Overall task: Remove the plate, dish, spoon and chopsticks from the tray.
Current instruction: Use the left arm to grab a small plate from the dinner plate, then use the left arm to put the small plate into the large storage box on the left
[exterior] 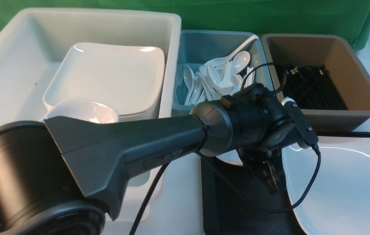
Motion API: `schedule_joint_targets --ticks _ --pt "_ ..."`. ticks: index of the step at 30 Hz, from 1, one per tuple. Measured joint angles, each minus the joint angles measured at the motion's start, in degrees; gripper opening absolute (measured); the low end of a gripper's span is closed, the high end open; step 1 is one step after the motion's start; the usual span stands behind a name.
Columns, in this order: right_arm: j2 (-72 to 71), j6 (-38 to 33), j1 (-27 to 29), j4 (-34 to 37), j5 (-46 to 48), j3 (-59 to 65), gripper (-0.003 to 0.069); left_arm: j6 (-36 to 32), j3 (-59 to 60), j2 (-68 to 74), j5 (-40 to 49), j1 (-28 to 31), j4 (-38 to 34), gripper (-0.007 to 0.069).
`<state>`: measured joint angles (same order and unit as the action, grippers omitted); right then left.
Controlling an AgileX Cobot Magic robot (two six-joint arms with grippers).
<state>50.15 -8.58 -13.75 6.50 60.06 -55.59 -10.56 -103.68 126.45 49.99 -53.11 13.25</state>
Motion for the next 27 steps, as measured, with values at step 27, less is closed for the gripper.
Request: schedule_joint_targets --ticks 27 --pt "1.21 -14.27 0.0 29.34 0.04 -8.31 0.0035 6.5 -4.94 -30.31 14.01 0.36 12.62 0.0024"
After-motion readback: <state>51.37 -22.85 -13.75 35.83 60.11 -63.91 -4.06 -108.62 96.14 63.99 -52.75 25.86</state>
